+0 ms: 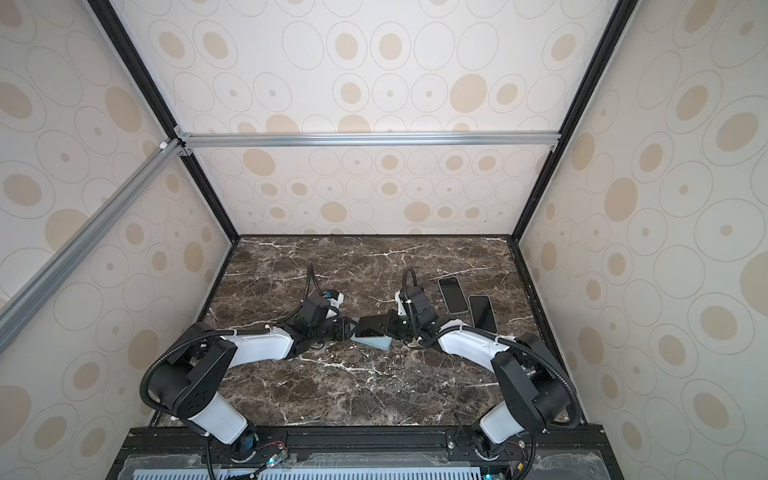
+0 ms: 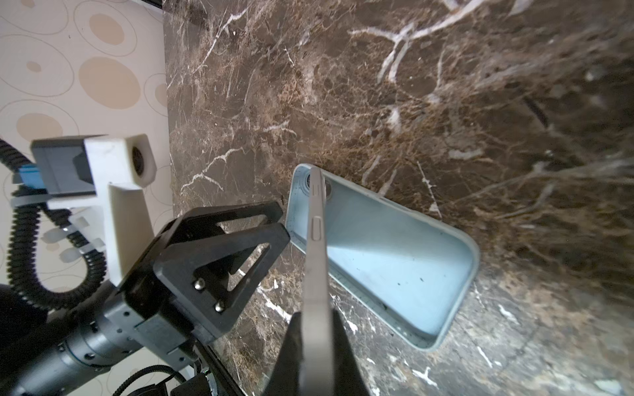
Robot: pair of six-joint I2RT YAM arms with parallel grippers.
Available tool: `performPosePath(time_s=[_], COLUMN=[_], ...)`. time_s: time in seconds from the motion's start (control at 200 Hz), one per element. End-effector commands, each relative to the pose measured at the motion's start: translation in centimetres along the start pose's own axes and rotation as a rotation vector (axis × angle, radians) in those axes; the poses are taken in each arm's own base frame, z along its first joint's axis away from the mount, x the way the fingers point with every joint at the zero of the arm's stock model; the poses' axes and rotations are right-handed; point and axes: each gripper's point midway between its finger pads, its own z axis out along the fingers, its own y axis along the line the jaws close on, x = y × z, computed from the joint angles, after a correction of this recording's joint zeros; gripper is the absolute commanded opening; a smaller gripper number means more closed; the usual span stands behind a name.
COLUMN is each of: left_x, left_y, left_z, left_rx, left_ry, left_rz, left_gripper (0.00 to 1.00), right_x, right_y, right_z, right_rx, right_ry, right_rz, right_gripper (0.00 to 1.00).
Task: Put the phone into the phone case
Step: 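Bring the held phone over the case with the right gripper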
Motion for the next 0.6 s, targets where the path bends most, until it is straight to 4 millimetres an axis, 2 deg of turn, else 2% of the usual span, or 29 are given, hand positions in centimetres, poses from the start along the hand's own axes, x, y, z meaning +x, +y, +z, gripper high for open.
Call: performPosePath(time_s=[0.0, 0.09, 0.185, 0.315, 0.425, 0.59], left_x=[0.5, 0.9, 0.2, -1.0, -0.9, 0.5], left_y=[-1.1, -1.9, -2.5, -1.9, -1.4, -0.4], left_z=[-0.1, -1.0, -2.4, -3.4, -2.6, -0.8], left_rx=[0.067, 0.093, 0.107, 0.048, 0.027, 0.023], left_ry=[0.005, -0.001, -0.043, -0.097, -0.091, -0.050], left_rz=[-0.028, -0.031, -0.033, -0.012, -0.014, -0.050], left_gripper=[0.45, 0.44, 0.45, 0.45, 0.45, 0.44], right_x=[1.3, 1.6, 2.0, 2.5, 2.6, 2.5], right_y=[-1.4, -2.0, -2.8, -3.9, -4.0, -3.1], right_z=[-0.6, -1.3, -2.4, -3.5, -3.6, -2.8], right_rx=[0.025, 0.028, 0.045, 0.072, 0.048, -0.025], right_ry=[0.047, 0.058, 0.072, 0.099, 0.117, 0.131], right_rz=[0.033, 0.054, 0.070, 0.074, 0.089, 0.125], right_gripper=[0.00, 0.00, 0.00, 0.00, 0.00, 0.00])
